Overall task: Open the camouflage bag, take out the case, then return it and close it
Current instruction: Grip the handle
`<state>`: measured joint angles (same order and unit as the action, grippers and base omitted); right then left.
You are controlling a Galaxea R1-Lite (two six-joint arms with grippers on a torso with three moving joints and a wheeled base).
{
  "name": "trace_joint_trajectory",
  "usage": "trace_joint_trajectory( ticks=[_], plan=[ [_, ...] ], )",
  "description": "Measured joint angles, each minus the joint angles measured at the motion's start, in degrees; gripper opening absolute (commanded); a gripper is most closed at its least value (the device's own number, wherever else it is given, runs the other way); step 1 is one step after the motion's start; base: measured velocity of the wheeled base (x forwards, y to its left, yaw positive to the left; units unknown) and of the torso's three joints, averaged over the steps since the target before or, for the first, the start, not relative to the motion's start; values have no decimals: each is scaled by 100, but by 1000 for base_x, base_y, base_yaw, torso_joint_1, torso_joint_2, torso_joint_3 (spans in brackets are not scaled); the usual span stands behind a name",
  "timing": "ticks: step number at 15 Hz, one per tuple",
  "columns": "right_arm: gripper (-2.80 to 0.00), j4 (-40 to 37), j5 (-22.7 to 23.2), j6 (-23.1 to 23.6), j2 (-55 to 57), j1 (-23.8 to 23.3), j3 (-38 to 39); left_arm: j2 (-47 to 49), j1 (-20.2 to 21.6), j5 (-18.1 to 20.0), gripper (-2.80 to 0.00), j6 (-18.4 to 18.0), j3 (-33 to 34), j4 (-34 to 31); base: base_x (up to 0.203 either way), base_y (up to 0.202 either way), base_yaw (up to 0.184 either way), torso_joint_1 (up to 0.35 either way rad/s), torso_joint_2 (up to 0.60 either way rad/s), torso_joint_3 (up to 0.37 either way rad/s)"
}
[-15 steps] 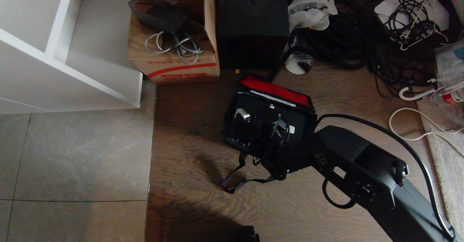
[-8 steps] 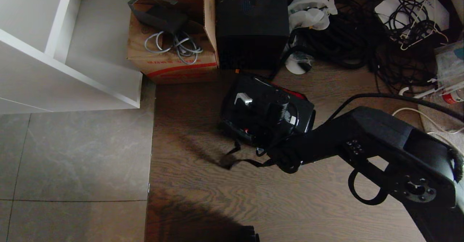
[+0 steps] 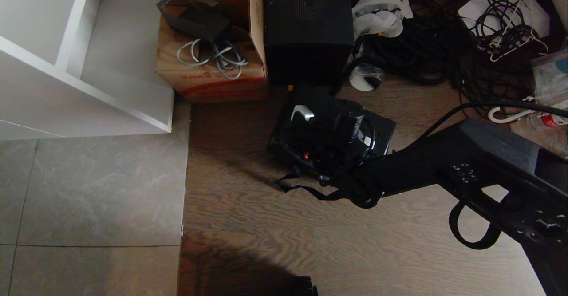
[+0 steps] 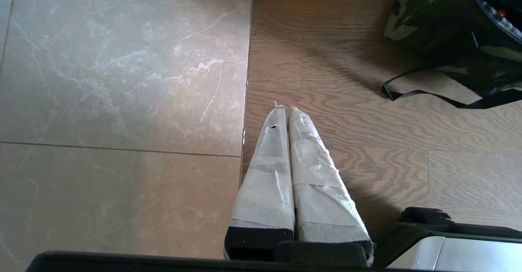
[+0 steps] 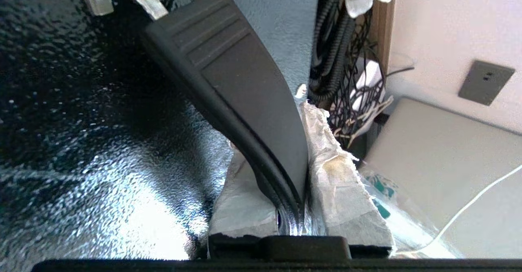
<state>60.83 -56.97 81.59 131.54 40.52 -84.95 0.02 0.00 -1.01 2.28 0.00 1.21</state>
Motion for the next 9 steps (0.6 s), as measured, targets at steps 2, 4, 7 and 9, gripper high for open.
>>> trace_joint_trajectory(
  ticks=[2,4,7,9],
  plan=[
    [-280,-11,3,-10,-20,2,58,0,0,-3,-280,0,0,-2,0,0,0,0,0,0],
    [-280,-16,-80,-112,-17,-1,134,0,0,-2,-280,4,0,0,0,0,0,0,0,0],
    [-280,-99,-129,-706,27,-17,317,0,0,0,-280,0,0,0,0,0,0,0,0,0],
    [-280,-250,-109,-869,87,-17,320,0,0,0,-280,2,0,-2,0,0,0,0,0,0]
  ],
)
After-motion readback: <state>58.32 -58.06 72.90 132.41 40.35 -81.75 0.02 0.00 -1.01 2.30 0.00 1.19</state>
